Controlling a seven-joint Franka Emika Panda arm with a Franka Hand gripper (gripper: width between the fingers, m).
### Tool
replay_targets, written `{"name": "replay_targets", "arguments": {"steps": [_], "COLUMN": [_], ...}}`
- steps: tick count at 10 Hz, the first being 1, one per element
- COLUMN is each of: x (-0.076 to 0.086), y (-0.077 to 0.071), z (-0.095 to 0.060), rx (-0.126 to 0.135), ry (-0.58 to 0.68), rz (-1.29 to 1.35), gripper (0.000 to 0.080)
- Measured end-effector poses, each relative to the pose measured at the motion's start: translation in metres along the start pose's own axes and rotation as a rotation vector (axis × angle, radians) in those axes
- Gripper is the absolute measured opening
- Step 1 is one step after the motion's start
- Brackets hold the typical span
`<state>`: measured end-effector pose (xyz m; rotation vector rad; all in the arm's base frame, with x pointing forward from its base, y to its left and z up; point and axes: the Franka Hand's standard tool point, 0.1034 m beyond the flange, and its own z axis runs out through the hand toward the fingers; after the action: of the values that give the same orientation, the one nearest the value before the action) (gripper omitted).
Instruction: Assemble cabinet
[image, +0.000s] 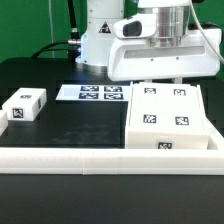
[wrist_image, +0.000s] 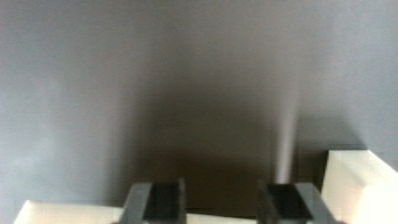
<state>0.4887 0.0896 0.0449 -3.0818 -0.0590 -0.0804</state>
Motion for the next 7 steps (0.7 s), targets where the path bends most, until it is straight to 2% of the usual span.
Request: {"name": "replay_targets", "arguments": {"steps": [1, 3, 4, 7], "x": [0.0, -0.003, -0.003, 0.006], "y": [0.0, 0.003, 0.004, 0.009], "z": [0.0, 0.012, 0.009, -0.022], "rx": [0.0, -0.002, -0.003, -0.001], "ry": [0.0, -0.003, -0.018, -0.06], "rz": [0.0, 0.004, -0.004, -0.02], "gripper": [0.0198, 0.0197, 0.0197, 0.0194]}}
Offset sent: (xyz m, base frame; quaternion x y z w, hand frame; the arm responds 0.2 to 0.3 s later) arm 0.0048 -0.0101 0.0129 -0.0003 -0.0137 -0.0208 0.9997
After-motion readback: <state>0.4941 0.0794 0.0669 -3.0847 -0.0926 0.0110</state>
